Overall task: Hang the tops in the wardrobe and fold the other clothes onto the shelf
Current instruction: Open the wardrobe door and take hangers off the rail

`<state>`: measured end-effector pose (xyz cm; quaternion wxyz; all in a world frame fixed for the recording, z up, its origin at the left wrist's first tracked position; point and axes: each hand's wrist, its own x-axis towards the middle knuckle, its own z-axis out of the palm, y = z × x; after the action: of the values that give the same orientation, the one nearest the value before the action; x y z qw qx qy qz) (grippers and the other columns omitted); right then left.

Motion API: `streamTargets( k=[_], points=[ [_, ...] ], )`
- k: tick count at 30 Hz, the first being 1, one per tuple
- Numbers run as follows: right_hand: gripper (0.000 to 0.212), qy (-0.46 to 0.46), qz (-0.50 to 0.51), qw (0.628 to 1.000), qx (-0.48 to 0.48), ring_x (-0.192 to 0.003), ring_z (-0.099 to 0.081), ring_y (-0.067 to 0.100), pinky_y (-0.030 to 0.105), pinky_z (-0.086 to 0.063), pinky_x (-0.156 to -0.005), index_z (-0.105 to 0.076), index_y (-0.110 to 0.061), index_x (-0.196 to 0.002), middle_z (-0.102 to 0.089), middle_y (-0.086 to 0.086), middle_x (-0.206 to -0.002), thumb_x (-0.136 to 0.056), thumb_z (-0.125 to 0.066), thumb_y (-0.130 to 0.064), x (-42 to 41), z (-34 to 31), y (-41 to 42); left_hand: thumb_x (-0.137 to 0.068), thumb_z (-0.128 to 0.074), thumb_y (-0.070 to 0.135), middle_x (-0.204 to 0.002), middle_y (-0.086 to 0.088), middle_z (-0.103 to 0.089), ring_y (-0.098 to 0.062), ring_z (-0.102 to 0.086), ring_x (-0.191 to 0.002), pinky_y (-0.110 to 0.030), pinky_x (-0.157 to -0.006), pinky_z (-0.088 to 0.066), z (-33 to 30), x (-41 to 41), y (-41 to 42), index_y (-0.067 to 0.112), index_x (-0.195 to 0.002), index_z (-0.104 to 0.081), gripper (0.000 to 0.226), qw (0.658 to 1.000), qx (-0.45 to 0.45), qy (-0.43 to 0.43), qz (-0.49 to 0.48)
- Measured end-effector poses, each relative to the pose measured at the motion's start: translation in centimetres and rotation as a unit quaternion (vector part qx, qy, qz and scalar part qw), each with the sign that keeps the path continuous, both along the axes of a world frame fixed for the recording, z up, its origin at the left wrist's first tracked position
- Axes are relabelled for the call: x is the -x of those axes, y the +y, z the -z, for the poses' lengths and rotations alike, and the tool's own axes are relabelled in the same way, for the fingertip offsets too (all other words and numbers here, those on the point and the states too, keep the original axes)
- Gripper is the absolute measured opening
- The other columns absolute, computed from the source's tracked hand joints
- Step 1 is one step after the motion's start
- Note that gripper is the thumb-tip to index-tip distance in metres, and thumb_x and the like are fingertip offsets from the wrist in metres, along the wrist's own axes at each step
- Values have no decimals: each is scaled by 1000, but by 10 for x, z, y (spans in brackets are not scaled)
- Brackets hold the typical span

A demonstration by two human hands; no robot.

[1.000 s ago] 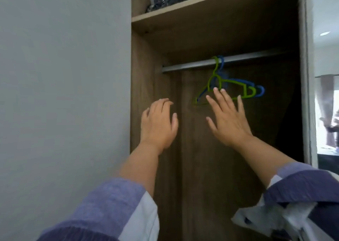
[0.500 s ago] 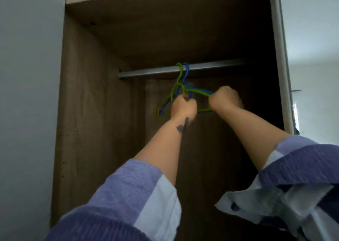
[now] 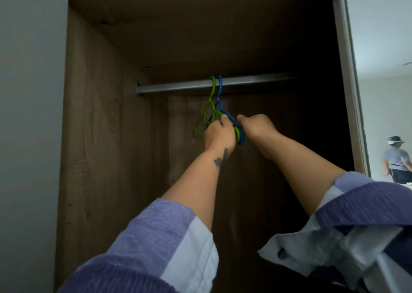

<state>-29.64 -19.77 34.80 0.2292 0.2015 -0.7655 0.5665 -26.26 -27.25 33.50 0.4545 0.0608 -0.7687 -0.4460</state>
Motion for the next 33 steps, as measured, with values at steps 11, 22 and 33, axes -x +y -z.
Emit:
streamTargets(
  k=[11,22,33],
  points=[
    [37,-2,32,999,-7,-98,-61,30,42,-47,-93,-60,-12,-91,-61,11,-95,-97,-37,-40,-9,-7,-15,-101,-32,45,-109,-10,-63,-15,-50,-79,-26,-55,-31,1,-20,-18,8,-109,-60,47,999,-13,25,-28],
    [51,-10,61,995,-72,-112,-57,34,45,-44,-99,-57,-1,-122,-60,16,-115,-102,-24,-35,-9,-7,-37,-105,-25,28,-127,-16,-56,-28,-54,-114,-28,-77,-33,-39,-45,-29,1,-124,-54,44,997,5,23,-76],
    [40,13,45,998,-43,-117,-54,35,49,-44,-98,-38,-7,-131,-50,16,-132,-100,-30,-32,-23,11,-43,-105,-26,27,-98,-5,-48,-8,-40,-67,-18,-49,-33,27,-55,-34,2,-118,-53,39,998,-3,17,-57]
  ],
)
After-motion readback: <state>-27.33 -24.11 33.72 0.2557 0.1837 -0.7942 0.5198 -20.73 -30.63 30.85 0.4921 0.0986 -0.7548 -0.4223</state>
